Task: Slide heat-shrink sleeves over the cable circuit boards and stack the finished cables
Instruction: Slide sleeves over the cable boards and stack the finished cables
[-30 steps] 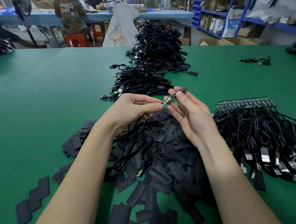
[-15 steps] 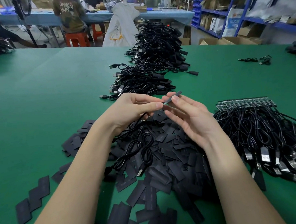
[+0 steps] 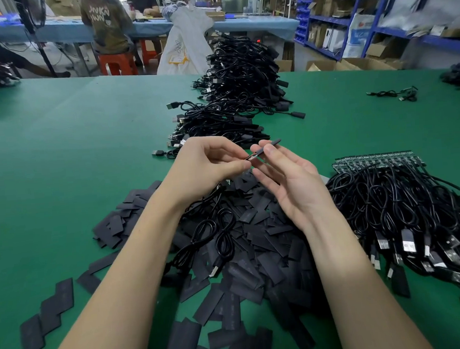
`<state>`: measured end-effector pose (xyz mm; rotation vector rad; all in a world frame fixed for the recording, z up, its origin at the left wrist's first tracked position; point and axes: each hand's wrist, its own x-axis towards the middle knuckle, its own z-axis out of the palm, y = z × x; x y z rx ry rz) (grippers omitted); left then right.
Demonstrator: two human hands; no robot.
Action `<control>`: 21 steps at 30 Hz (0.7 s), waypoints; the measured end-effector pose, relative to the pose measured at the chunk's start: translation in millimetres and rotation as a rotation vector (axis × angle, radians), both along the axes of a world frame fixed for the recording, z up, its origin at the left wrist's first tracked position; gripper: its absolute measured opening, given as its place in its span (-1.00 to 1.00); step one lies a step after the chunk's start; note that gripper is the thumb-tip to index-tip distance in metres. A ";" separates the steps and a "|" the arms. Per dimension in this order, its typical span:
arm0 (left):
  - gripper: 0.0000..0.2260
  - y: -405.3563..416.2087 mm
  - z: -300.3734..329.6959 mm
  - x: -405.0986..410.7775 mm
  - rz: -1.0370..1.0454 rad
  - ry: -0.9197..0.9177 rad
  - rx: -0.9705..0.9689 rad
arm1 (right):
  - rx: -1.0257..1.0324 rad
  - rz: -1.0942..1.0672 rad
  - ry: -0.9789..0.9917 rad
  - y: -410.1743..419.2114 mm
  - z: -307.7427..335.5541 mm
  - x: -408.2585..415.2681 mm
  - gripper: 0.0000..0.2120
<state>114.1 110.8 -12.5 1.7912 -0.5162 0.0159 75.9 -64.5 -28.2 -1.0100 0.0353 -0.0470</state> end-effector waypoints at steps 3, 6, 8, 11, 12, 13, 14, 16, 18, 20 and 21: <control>-0.91 -1.0 -1.0 -0.1 0.023 -0.035 0.033 | -0.044 -0.018 -0.015 0.9 -0.5 -0.7 -0.89; -0.91 -1.1 -1.2 -0.7 0.031 -0.054 0.039 | -0.106 -0.040 -0.029 0.8 -1.1 -0.8 -0.90; -0.91 -1.3 -0.9 -1.4 0.035 -0.061 0.040 | -0.146 -0.050 -0.040 0.0 -1.2 -0.5 -0.90; -0.92 -2.5 -0.9 -2.3 0.032 -0.075 0.048 | -0.193 -0.055 -0.043 0.4 -2.0 -0.3 -0.90; -0.92 -2.8 -1.2 -2.9 0.027 -0.076 0.045 | -0.211 -0.058 -0.040 1.6 -2.7 -0.3 -0.90; -0.92 -2.6 -1.5 -3.2 0.022 -0.075 0.038 | -0.219 -0.062 -0.037 2.8 -3.2 -0.2 -0.91; -0.92 -2.3 -1.8 -3.3 0.019 -0.074 0.028 | -0.219 -0.064 -0.035 3.8 -3.5 -0.1 -0.91; -0.91 -2.1 -2.4 -3.3 0.017 -0.077 0.010 | -0.203 -0.064 -0.038 5.1 -3.1 -0.1 -0.90; -0.92 -3.8 -2.2 -3.5 0.016 -0.078 -0.002 | -0.171 -0.067 -0.034 5.3 -2.3 -0.3 -0.90; -0.92 -7.0 -1.9 -3.8 0.015 -0.084 -0.014 | -0.114 -0.066 -0.018 5.0 -1.6 -0.7 -0.90; -0.91 -8.8 -1.8 -4.2 0.014 -0.086 -0.017 | -0.083 -0.067 -0.008 5.2 -1.3 -0.7 -0.89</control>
